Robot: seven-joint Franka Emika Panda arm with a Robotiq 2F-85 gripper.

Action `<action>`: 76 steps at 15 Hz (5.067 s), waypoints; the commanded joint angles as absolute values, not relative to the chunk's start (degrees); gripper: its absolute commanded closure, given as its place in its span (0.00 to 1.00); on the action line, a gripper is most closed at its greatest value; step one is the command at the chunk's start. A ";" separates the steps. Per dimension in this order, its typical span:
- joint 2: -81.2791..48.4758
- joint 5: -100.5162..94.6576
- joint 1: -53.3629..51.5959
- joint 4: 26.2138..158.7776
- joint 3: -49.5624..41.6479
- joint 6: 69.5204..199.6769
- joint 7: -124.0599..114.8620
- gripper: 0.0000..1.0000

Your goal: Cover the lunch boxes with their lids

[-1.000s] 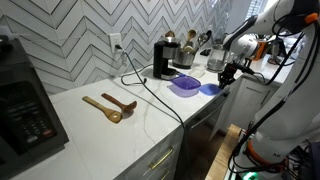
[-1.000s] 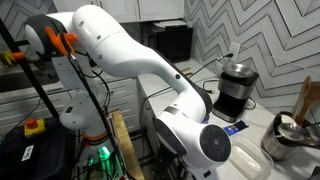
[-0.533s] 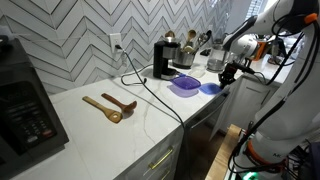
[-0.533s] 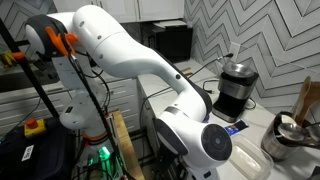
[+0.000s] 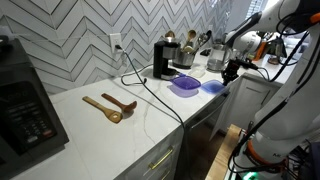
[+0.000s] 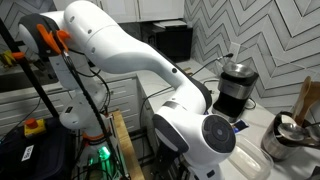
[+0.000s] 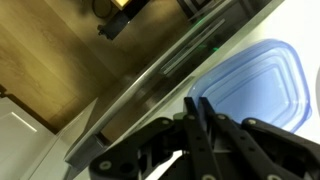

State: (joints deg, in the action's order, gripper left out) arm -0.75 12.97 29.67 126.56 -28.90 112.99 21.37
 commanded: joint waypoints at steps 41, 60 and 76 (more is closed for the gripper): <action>-18.68 29.11 40.45 93.37 -21.62 114.78 43.36 0.98; -23.35 28.94 43.54 89.62 -13.45 119.68 44.97 0.98; -19.67 20.78 40.83 93.25 -14.89 109.92 29.23 0.98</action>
